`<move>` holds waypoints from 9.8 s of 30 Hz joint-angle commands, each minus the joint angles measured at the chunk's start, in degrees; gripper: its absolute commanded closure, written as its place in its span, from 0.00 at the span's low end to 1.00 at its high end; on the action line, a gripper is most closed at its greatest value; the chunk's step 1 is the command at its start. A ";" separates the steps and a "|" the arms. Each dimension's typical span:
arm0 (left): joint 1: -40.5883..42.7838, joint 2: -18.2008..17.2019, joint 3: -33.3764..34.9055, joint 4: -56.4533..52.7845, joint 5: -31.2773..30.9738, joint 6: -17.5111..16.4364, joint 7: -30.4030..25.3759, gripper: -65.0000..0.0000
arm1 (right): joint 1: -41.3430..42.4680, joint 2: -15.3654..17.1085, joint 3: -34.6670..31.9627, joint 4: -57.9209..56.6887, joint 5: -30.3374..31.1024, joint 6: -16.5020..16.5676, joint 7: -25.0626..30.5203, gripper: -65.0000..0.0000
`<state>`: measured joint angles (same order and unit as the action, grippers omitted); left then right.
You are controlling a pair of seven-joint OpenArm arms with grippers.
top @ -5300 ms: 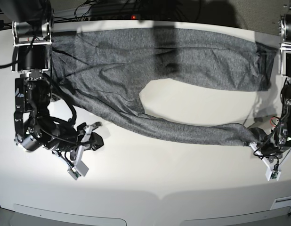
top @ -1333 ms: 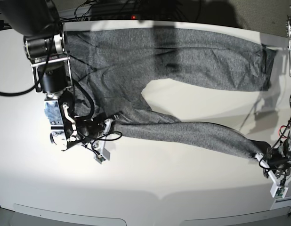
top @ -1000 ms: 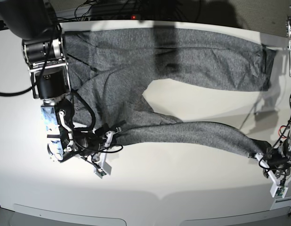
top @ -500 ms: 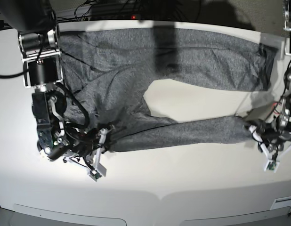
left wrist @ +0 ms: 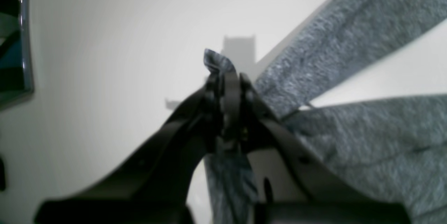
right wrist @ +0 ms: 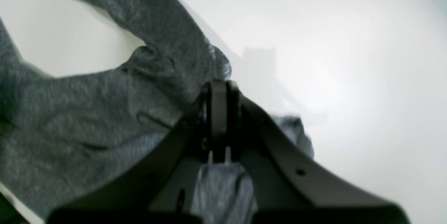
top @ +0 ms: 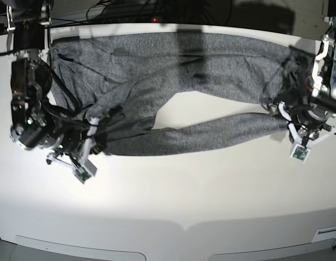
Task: Fold the T-shirt properly
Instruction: 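Carry the held edge with both grippers over onto the opposite edge, then lay the folded strip down and press it flat with both grippers, then grasp the strip ends with both grippers and stretch it lengthwise, then grasp the strip end with the left gripper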
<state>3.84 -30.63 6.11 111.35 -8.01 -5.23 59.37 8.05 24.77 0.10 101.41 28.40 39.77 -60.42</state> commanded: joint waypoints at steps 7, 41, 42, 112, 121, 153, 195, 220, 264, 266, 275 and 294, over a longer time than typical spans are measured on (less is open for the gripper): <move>4.85 -1.01 -0.44 8.28 5.49 1.49 1.99 1.00 | -7.65 0.94 7.54 5.68 2.75 0.23 0.39 1.00; 21.24 -0.92 -0.44 9.51 12.48 6.14 -2.43 1.00 | -38.07 -3.41 22.71 20.94 3.72 0.23 2.56 1.00; 21.24 -0.79 -0.44 9.51 12.50 6.12 -2.45 1.00 | -38.07 -3.89 22.69 20.81 3.74 0.23 2.58 1.00; 15.32 10.16 -0.44 -12.33 7.52 6.54 -11.58 0.58 | -20.46 -10.38 -0.68 -8.00 -13.40 -0.15 19.69 0.72; 10.12 13.29 -0.44 -12.37 10.27 6.49 -13.75 0.58 | -9.84 -10.80 -1.88 -21.09 -13.51 -3.23 18.23 0.72; 1.84 14.80 -0.44 -29.99 11.41 9.55 -18.73 0.58 | -13.29 -10.80 9.42 -21.97 -14.27 -11.13 12.70 0.72; -9.92 14.29 -0.44 -23.06 22.99 9.70 -9.90 0.58 | -11.58 -10.82 9.42 -3.69 -8.66 -11.04 17.33 0.72; -24.70 -8.94 -0.98 -55.43 -24.26 -26.86 -9.70 0.62 | -12.07 -10.82 9.68 -3.54 -2.36 -2.01 13.75 0.72; -26.86 -6.43 -2.38 -72.35 -52.09 -34.77 3.58 1.00 | -12.02 -10.82 9.68 -3.50 -2.40 -2.01 11.52 0.72; -26.86 -6.56 -2.40 -70.55 -52.09 -34.77 4.61 1.00 | -12.02 -10.82 9.68 -3.50 -2.40 -2.01 11.93 0.72; -26.69 -6.38 -2.43 -58.47 -52.57 -34.77 11.39 1.00 | -11.89 -10.82 9.68 -3.50 -2.40 -2.03 12.85 0.72; -20.81 6.99 -2.43 -43.56 -59.98 -34.58 18.03 1.00 | -8.09 -10.97 9.68 -3.48 -2.23 -2.25 13.77 0.72</move>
<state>-15.53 -23.07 4.10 66.67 -66.46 -39.44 77.80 -0.97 13.34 9.52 96.73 25.45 37.34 -47.90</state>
